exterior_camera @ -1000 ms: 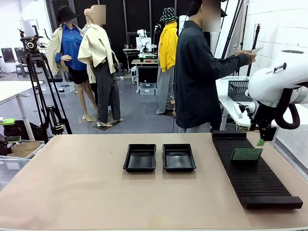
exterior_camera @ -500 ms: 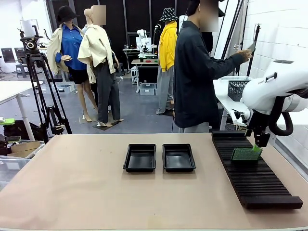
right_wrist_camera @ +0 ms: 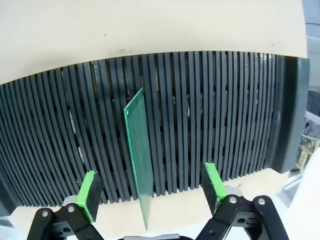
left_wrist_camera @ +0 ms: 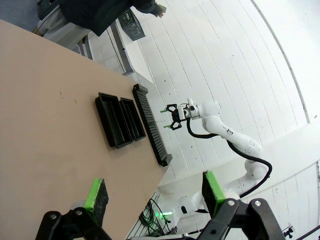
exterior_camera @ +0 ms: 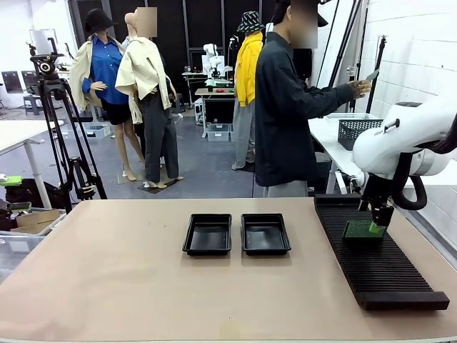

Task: Inspect and transfer BCBs to ESD trays.
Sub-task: Pick up the Blank PCB from the PCB Rack and place it in the left ESD tray.

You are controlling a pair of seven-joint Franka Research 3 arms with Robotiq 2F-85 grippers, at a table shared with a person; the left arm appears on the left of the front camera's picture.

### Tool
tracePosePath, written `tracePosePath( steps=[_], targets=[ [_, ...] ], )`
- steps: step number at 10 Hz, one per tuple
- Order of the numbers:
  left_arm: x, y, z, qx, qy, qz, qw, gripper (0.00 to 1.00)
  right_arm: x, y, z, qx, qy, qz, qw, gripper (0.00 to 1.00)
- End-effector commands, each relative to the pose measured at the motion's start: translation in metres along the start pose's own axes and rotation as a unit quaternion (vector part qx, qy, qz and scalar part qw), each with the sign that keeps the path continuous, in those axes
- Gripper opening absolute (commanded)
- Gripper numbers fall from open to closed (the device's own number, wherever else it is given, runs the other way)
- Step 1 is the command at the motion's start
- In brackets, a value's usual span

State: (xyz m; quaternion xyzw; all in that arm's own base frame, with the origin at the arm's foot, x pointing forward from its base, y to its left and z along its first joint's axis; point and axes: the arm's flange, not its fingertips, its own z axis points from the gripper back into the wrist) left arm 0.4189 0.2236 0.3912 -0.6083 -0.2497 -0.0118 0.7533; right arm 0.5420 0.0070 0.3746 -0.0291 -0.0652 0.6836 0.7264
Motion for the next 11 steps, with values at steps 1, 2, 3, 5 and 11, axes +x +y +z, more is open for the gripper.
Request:
tracePosePath(
  steps=[1,2,3,5,11],
  targets=[
    [-0.0007,-0.002,0.001,0.005,-0.002,0.003,1.0,1.0,0.0019,-0.0076,-0.0012,0.003,0.002,-0.007,1.0,1.0],
    [-0.0007,-0.002,0.001,0.005,-0.002,0.003,1.0,1.0,0.0006,-0.0095,-0.0024,0.004,0.0,-0.009,1.0,1.0],
    [-0.0007,-0.002,0.001,0.005,-0.002,0.003,1.0,1.0,-0.0003,-0.0114,-0.0047,0.01,0.004,-0.013,1.0,1.0],
    [-0.0007,-0.002,0.001,0.005,-0.002,0.003,1.0,1.0,-0.0007,-0.0122,-0.003,0.013,0.005,-0.017,1.0,1.0],
    [-0.0007,-0.002,0.001,0.005,-0.002,0.003,1.0,1.0,-0.0006,-0.0129,-0.0024,0.025,0.004,-0.022,0.999,0.17]
  ],
)
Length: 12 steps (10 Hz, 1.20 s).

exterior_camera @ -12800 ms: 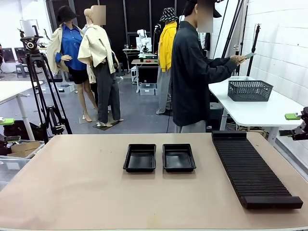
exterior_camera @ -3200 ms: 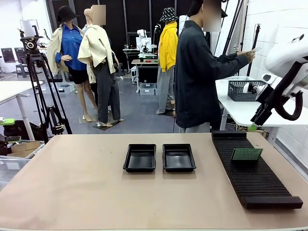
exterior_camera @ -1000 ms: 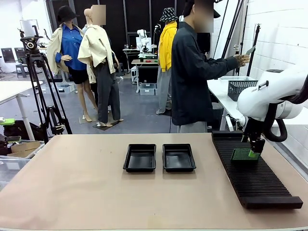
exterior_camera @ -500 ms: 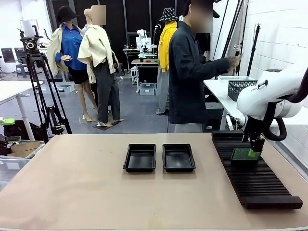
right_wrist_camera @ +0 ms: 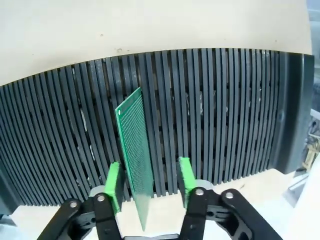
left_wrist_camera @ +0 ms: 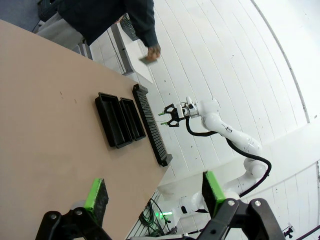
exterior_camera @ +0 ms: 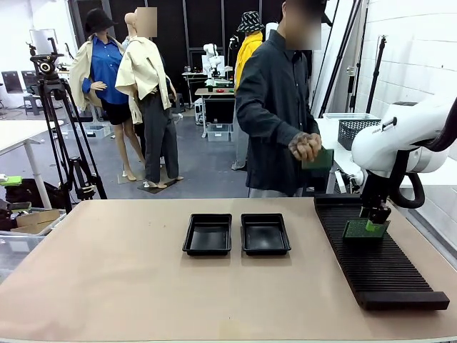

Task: Inspect and transfer BCBs to ESD trays.
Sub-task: Pick up the Blank PCB from the PCB Rack and place it in the left ESD tray.

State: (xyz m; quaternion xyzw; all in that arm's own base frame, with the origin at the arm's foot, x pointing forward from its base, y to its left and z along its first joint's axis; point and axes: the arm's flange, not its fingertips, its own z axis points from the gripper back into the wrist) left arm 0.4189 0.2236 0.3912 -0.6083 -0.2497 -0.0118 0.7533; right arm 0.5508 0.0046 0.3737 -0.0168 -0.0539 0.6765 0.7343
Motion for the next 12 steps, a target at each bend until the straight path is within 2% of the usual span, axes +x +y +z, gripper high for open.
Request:
tracePosePath(
  steps=[1,2,4,5,6,7,9,10,12],
  targets=[
    [-0.001,-0.002,0.001,0.005,-0.002,0.003,1.0,1.0,-0.001,-0.005,0.002,0.006,0.001,-0.015,1.0,0.17],
    [-0.001,-0.002,0.001,0.005,-0.002,0.003,1.0,1.0,-0.008,-0.001,0.016,0.009,-0.012,-0.021,1.0,0.17],
    [-0.001,-0.002,0.001,0.005,-0.002,0.003,1.0,1.0,-0.016,0.016,0.055,0.042,-0.015,-0.032,0.998,0.54],
    [-0.001,-0.002,0.001,0.005,-0.002,0.003,1.0,1.0,-0.021,0.021,0.069,0.069,-0.04,-0.023,0.997,0.73],
    [-0.001,-0.002,0.001,0.005,-0.002,0.003,1.0,1.0,-0.028,0.026,0.086,0.125,-0.072,-0.008,0.989,0.73],
    [-0.001,-0.002,0.001,0.005,-0.002,0.003,1.0,1.0,-0.039,0.035,0.105,0.121,-0.081,-0.04,0.989,0.73],
    [-0.001,-0.002,0.001,0.005,-0.002,0.003,1.0,1.0,-0.074,0.096,0.166,0.065,-0.115,-0.1,0.986,0.73],
    [-0.001,-0.002,0.001,0.005,-0.002,0.003,1.0,1.0,-0.08,0.115,0.176,0.04,-0.134,-0.135,0.981,0.73],
    [-0.001,-0.002,0.001,0.005,-0.002,0.003,1.0,1.0,-0.086,0.136,0.168,0.01,-0.147,-0.18,0.973,0.73]
  ],
)
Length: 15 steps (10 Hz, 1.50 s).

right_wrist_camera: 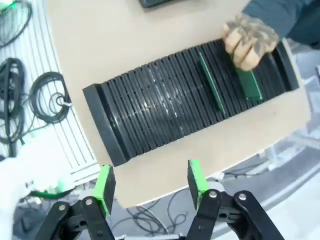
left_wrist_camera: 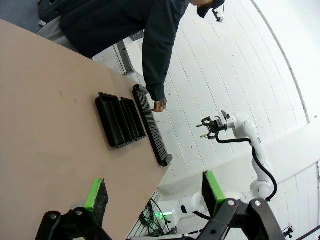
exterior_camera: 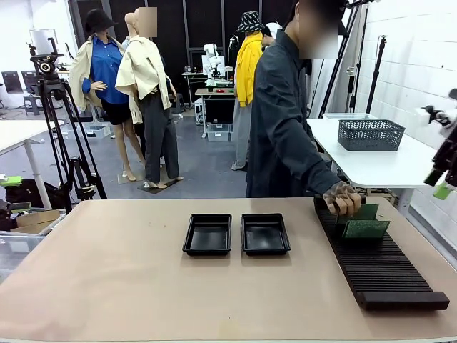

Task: Inspect and transfer BCBs to ESD trays.
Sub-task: Pick up the Blank PCB from the PCB Rack and place it in the left ESD tray.

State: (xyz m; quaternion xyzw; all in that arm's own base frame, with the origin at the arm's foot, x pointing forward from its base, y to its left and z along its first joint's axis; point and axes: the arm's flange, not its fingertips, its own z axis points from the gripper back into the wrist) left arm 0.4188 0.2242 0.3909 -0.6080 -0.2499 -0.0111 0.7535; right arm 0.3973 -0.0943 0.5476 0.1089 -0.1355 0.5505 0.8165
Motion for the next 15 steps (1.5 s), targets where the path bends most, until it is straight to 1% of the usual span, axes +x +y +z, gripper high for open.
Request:
tracePosePath(
  steps=[1,3,4,15],
  targets=[
    [-0.001,-0.002,0.0,0.004,-0.001,0.003,1.0,1.0,0.001,0.011,-0.031,-0.019,-0.019,-0.03,0.999,0.73],
    [-0.001,-0.002,0.0,0.004,-0.001,0.003,1.0,1.0,0.001,0.009,-0.032,-0.013,-0.016,-0.023,1.0,0.73],
    [-0.001,-0.002,0.0,0.004,-0.001,0.003,1.0,1.0,-0.007,0.012,-0.018,-0.014,-0.006,-0.025,1.0,0.73],
    [-0.001,-0.002,0.0,0.004,-0.001,0.003,1.0,1.0,-0.007,0.012,-0.018,-0.014,-0.006,-0.025,1.0,0.73]
  ],
)
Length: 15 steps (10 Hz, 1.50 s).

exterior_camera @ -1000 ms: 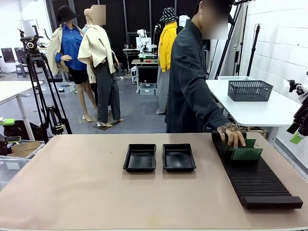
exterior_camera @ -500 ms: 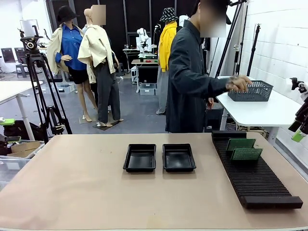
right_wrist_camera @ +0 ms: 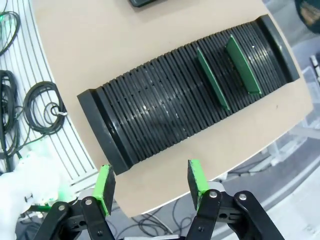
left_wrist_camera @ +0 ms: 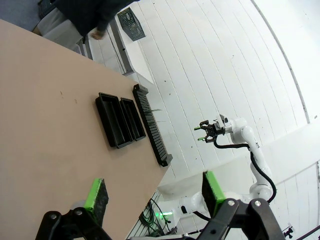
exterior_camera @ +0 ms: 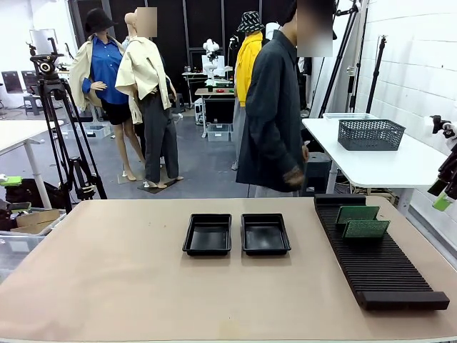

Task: Inspect and transfer BCBs to ESD trays.
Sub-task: Pick up the Blank PCB from the PCB Rack and place it in the left ESD tray.

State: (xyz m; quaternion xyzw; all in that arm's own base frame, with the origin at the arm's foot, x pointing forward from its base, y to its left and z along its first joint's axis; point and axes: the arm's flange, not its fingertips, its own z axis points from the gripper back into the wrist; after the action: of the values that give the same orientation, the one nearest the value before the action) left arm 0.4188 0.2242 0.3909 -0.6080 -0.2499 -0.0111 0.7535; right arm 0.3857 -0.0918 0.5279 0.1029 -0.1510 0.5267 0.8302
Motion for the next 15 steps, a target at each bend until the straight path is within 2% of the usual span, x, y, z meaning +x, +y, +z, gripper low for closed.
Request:
tracePosePath(
  steps=[1,10,12,15],
  targets=[
    [-0.001,-0.002,0.001,0.004,-0.001,0.003,1.0,1.0,0.001,0.001,0.001,0.004,0.004,-0.001,1.0,0.73],
    [-0.001,-0.002,0.001,0.004,-0.001,0.003,1.0,1.0,0.0,0.0,0.0,0.0,0.0,0.0,1.0,0.73],
    [-0.001,-0.002,0.001,0.004,-0.001,0.003,1.0,1.0,0.008,-0.008,-0.002,0.013,0.011,0.009,1.0,0.73],
    [-0.001,-0.002,0.001,0.004,-0.001,0.003,1.0,1.0,0.015,-0.012,-0.004,0.001,0.016,0.01,1.0,0.73]
  ],
)
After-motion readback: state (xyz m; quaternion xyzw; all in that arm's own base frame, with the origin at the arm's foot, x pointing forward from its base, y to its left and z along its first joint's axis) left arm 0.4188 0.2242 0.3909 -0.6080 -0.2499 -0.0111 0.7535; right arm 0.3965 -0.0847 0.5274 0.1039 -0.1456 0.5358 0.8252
